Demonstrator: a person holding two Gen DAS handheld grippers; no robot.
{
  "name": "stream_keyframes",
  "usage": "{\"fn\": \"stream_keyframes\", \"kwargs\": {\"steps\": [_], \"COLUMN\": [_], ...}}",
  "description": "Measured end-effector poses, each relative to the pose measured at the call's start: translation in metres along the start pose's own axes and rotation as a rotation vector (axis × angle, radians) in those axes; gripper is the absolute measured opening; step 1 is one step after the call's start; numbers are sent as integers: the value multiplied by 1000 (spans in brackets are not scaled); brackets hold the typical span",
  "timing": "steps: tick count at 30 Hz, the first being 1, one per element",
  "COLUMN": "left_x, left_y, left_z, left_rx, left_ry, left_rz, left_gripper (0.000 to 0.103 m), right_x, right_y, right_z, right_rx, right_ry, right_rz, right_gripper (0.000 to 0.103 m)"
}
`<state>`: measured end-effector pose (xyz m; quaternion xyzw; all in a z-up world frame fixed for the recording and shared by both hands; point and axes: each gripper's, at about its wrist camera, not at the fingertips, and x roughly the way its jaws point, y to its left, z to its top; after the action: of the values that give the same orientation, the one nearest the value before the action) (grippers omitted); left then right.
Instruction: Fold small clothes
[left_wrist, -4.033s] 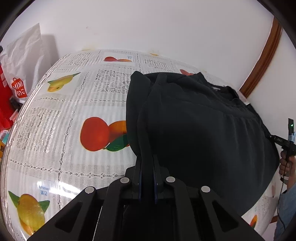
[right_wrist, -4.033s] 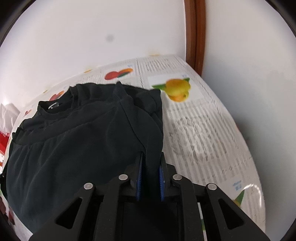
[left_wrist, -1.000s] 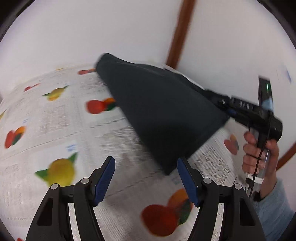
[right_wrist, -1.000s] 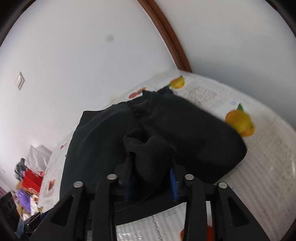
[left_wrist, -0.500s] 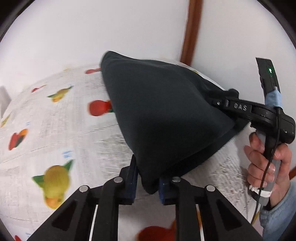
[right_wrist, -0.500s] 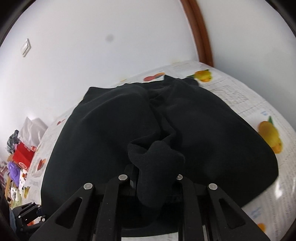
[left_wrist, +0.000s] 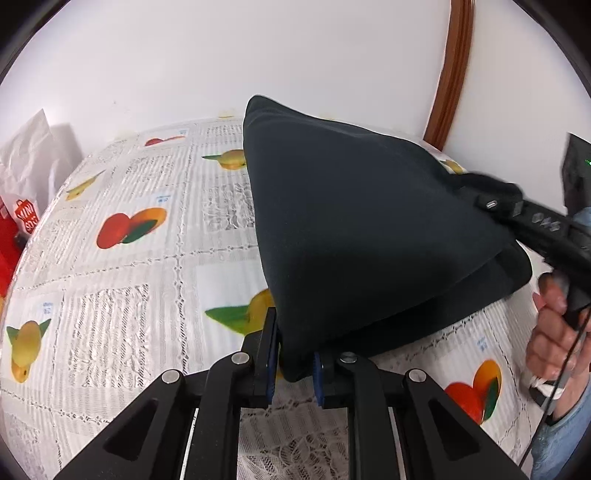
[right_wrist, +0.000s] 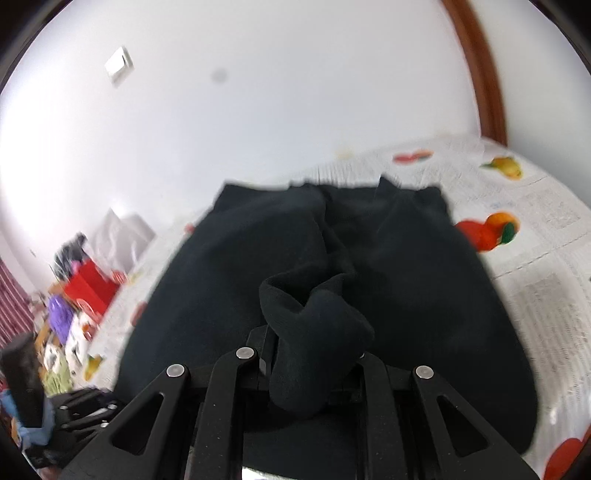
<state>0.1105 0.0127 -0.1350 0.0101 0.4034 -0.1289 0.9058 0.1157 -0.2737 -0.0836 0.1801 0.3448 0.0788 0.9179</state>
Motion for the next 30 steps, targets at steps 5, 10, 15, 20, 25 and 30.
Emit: {"fn": "stream_keyframes", "kwargs": {"steps": [5, 10, 15, 20, 25, 30], "left_x": [-2, -9, -6, 7, 8, 7], "left_y": [-7, -1, -10, -20, -22, -21], "left_z": [-5, -12, -7, -3, -3, -4], "left_rx": [9, -3, 48, 34, 48, 50], "left_ry": [14, 27, 24, 46, 42, 36], "left_rz": [-31, -104, -108, -76, -65, -67], "left_gripper": [16, 28, 51, 52, 53, 53], "right_x": [-19, -22, -16, 2, 13, -53], "right_y": [-17, -24, -28, -17, -7, -26], "right_z": [-14, -22, -14, -5, 5, 17], "right_rx": [59, 94, 158, 168, 90, 84], "right_ry": [2, 14, 21, 22, 36, -208], "right_rz": [4, -33, -32, -89, -104, -72], "right_gripper": [17, 38, 42, 44, 8, 6]}}
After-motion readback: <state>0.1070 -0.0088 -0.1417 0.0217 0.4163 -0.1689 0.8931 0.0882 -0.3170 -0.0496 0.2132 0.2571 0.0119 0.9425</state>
